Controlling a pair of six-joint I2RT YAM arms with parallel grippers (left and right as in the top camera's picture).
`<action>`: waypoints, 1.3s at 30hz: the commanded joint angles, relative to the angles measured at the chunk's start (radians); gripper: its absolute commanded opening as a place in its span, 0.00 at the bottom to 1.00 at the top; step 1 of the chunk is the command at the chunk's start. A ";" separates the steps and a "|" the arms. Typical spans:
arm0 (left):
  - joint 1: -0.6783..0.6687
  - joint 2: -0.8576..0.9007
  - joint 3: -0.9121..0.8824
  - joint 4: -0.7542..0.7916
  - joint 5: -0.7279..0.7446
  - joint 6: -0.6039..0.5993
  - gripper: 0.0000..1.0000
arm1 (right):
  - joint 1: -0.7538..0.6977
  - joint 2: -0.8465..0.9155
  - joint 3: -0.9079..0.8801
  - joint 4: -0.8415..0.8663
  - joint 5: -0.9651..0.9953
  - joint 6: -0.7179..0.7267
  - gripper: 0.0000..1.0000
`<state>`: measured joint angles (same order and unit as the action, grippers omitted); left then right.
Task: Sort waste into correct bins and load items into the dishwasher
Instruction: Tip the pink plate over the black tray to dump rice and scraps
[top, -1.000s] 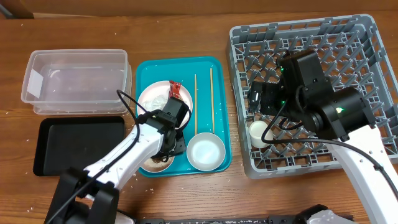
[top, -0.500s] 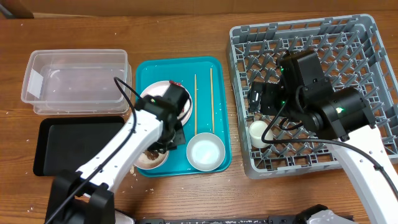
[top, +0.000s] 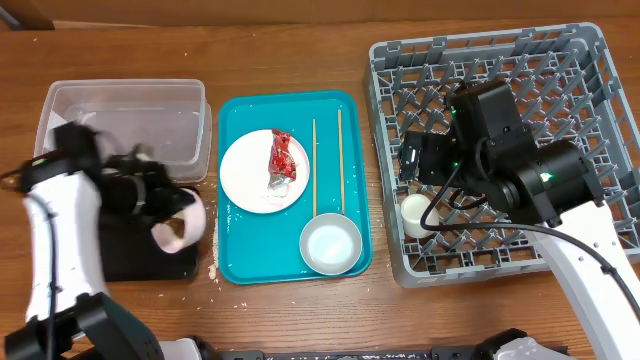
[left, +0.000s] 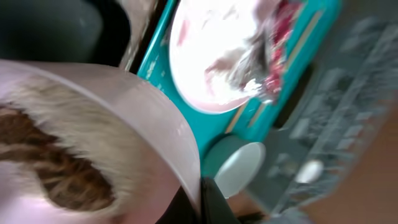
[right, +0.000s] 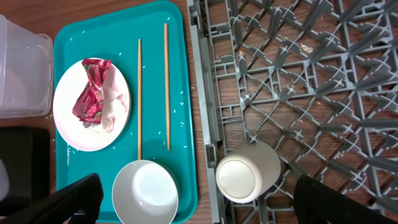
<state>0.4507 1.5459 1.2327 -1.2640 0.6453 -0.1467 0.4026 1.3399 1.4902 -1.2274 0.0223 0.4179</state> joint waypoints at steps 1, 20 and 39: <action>0.144 0.058 0.019 -0.013 0.298 0.228 0.04 | 0.003 -0.008 0.014 0.003 -0.002 0.001 1.00; 0.393 0.425 0.019 -0.286 0.615 0.589 0.05 | 0.003 -0.008 0.014 0.002 -0.002 0.000 1.00; 0.369 0.460 0.014 -0.426 0.601 0.820 0.04 | 0.003 -0.008 0.014 0.002 -0.002 0.000 1.00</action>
<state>0.8421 2.0083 1.2354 -1.6867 1.2373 0.5827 0.4026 1.3399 1.4902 -1.2278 0.0227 0.4187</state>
